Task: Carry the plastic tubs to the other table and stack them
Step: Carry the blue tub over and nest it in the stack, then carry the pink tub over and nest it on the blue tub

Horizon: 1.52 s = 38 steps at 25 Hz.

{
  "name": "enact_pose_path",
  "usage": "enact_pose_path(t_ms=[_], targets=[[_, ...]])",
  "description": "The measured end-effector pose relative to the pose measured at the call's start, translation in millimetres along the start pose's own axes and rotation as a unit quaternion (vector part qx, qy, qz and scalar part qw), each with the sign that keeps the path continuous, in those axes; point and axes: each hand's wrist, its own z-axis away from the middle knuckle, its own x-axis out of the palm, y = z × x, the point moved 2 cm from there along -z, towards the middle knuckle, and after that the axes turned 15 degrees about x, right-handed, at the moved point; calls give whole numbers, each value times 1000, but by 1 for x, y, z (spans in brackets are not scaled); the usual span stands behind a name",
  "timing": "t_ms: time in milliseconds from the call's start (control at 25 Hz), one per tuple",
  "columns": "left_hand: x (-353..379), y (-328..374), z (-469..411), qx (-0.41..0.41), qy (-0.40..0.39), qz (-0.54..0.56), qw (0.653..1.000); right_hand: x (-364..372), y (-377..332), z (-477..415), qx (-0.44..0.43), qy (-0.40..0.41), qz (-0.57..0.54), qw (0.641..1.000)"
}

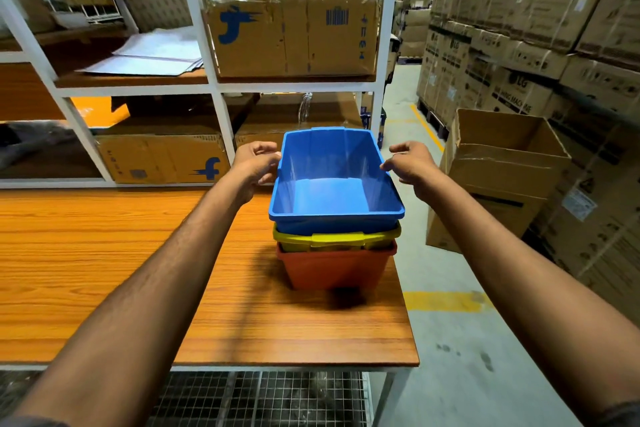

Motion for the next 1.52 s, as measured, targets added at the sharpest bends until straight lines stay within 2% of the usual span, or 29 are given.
enact_pose_path(t_ms=[80,280,400,480,680,920,1080,1280,1440,1520], targets=[[1,14,14,63,12,-19,998,0,-6,10,-78,37,28,996],[1,43,64,192,52,-63,978,4,-11,60,-258,57,67,962],[-7,44,106,247,84,-85,962,8,2,97,-323,30,66,944],[-16,32,138,262,108,-111,953,19,18,120,-343,-16,60,937],[-49,-18,226,228,137,-178,947,64,78,174,-347,-153,79,922],[-125,-62,326,175,128,-304,928,124,142,250,-357,-226,159,892],[-192,-85,402,142,129,-407,893,183,169,324,-341,-269,172,884],[-307,-110,491,55,165,-508,844,286,203,423,-328,-319,175,872],[-400,-116,529,4,209,-548,810,362,201,485,-354,-365,186,841],[-439,-119,535,-18,233,-545,805,398,192,508,-312,-409,156,843]])
